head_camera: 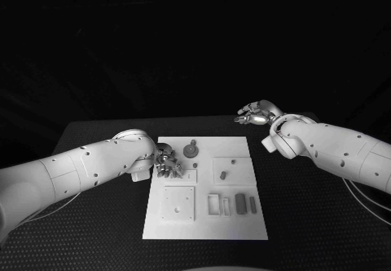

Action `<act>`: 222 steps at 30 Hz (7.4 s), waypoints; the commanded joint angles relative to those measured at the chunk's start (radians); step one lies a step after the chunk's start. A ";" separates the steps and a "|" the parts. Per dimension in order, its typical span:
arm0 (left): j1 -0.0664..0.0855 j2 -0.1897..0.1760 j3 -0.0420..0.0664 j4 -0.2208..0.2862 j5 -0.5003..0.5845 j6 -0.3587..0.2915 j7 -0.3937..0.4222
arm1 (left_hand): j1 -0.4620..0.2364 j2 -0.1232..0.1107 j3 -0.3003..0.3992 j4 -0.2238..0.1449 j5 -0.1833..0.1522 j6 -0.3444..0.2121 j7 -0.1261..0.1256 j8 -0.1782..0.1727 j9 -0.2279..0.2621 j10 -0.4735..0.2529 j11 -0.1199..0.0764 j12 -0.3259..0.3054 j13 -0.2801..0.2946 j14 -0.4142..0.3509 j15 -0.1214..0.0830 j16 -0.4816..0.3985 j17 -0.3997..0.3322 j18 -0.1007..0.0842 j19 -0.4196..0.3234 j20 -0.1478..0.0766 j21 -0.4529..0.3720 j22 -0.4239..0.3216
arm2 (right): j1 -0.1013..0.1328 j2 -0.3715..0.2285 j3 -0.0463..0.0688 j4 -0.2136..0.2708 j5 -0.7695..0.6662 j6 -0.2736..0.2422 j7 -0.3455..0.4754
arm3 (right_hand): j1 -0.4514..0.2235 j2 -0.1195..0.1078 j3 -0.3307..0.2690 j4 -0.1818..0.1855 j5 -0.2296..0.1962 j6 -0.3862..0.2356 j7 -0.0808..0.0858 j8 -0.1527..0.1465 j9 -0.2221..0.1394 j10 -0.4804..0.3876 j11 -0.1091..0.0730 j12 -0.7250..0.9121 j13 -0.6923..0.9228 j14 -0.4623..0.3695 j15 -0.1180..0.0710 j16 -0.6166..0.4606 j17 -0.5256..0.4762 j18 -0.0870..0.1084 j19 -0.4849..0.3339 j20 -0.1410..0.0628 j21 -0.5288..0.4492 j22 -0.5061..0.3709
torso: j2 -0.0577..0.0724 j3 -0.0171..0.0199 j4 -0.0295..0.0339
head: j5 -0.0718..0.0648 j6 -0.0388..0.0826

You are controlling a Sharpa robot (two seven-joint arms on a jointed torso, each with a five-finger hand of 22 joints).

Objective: Assemble the parts on the task board

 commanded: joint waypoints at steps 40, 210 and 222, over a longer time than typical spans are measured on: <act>-0.001 -0.007 0.000 0.047 0.014 -0.127 -0.008 | -0.003 0.085 -0.011 -0.053 0.438 0.092 -0.039 0.051 0.031 0.062 -0.039 0.102 0.043 0.064 -0.043 0.096 0.024 -0.006 0.045 -0.115 0.096 0.024 | 0.000 -0.002 0.000 0.002 -0.011 0.014 0.004 | -0.007 0.000 -0.006 -0.002 0.007 0.012 0.029 0.004 -0.002 -0.161 0.093 0.005 -0.001 -0.009 0.003 0.004 -0.003 -0.017 -0.007 -0.001 -0.004 0.002 | 0.000 0.0000 0.0001 | 0.002 -0.002; -0.016 0.038 -0.040 -0.001 -0.082 -0.075 -0.030 | -0.186 -0.143 0.061 0.088 -0.031 0.109 -0.066 0.159 0.015 0.078 -0.064 0.216 0.038 0.099 -0.077 0.179 -0.002 0.001 0.087 -0.150 0.146 0.015 | 0.000 0.008 0.000 -0.003 -0.013 0.016 0.002 | -0.005 -0.001 -0.005 -0.005 0.011 0.011 0.030 0.006 -0.005 -0.162 0.093 0.005 -0.002 -0.012 0.004 0.008 -0.007 -0.016 -0.009 0.000 -0.004 0.004 | 0.000 -0.0014 0.0000 | 0.001 -0.013; -0.016 0.012 -0.029 0.016 -0.063 -0.101 -0.028 | -0.192 -0.195 0.032 0.124 -0.031 0.094 -0.061 0.164 0.020 0.072 -0.060 0.213 0.035 0.088 -0.074 0.180 -0.004 -0.003 0.075 -0.148 0.141 0.018 | -0.002 0.005 0.000 -0.003 -0.013 0.014 0.003 | -0.006 -0.001 -0.006 -0.005 0.011 0.010 0.030 0.005 -0.005 -0.162 0.094 0.005 -0.002 -0.013 0.005 0.008 -0.007 -0.017 -0.010 0.000 -0.004 0.004 | 0.000 -0.0011 0.0010 | 0.002 -0.009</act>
